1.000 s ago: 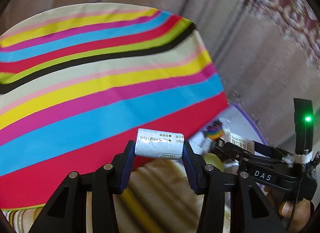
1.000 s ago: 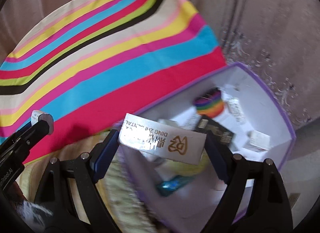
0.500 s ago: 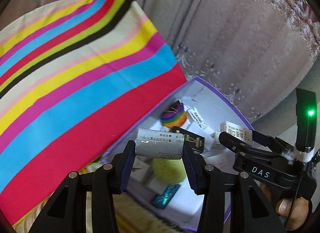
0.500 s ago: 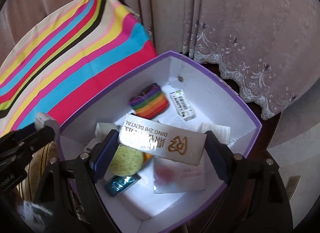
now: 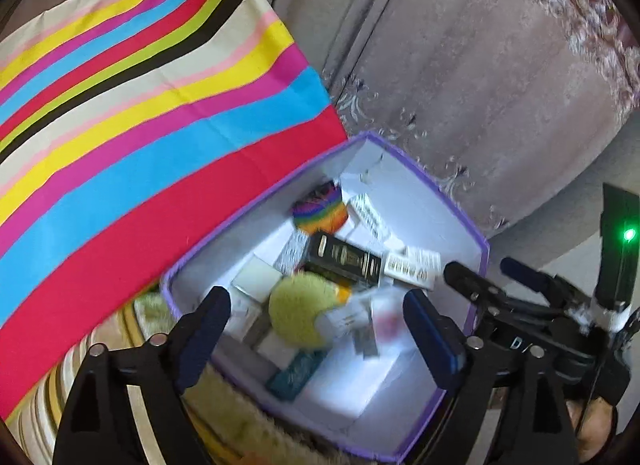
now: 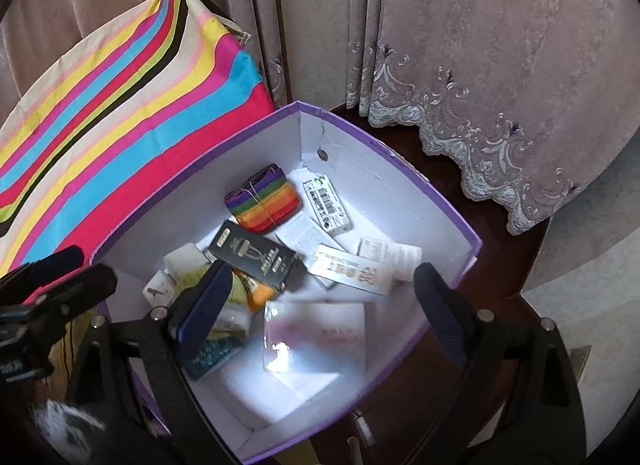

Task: Organize objects
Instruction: 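Withdraw both open tools from the purple-rimmed box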

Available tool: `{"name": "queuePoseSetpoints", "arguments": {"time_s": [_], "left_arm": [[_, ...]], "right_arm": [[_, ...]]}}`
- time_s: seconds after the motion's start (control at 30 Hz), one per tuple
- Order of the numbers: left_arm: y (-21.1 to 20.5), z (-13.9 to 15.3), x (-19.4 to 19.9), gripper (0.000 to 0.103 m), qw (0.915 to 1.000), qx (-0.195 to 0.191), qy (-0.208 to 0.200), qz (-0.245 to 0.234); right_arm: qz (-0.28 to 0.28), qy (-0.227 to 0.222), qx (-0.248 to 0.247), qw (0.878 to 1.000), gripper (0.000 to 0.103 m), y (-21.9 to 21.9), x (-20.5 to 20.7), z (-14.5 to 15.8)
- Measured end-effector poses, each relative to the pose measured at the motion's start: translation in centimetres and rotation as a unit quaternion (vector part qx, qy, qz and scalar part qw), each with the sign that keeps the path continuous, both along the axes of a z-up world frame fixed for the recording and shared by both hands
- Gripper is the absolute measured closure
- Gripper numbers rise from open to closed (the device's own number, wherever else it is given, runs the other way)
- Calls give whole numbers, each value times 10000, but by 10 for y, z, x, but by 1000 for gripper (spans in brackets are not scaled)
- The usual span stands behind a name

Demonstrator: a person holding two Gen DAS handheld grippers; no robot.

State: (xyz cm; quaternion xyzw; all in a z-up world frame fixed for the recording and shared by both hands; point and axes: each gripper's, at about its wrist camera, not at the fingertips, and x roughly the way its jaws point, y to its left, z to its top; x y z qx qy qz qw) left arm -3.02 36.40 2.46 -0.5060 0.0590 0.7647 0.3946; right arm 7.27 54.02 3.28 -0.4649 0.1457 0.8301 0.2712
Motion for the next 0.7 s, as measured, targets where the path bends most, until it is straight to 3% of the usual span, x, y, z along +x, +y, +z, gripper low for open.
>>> {"name": "queuePoseSetpoints", "arguments": {"time_s": [0.07, 0.13, 0.43, 0.7], "left_arm": [[-3, 5, 12, 0, 9998, -132, 148, -48], [-6, 9, 24, 0, 9985, -409, 350, -28], [-14, 20, 42, 0, 9991, -86, 397, -116], [-5, 24, 56, 0, 9971, -141, 654, -353]], "right_arm": [[-1, -29, 3, 10000, 10, -5, 9, 1], [-8, -72, -5, 10000, 10, -9, 20, 2], [-253, -69, 133, 9996, 10, -19, 58, 12], [-272, -74, 75, 9996, 10, -16, 58, 10]]}}
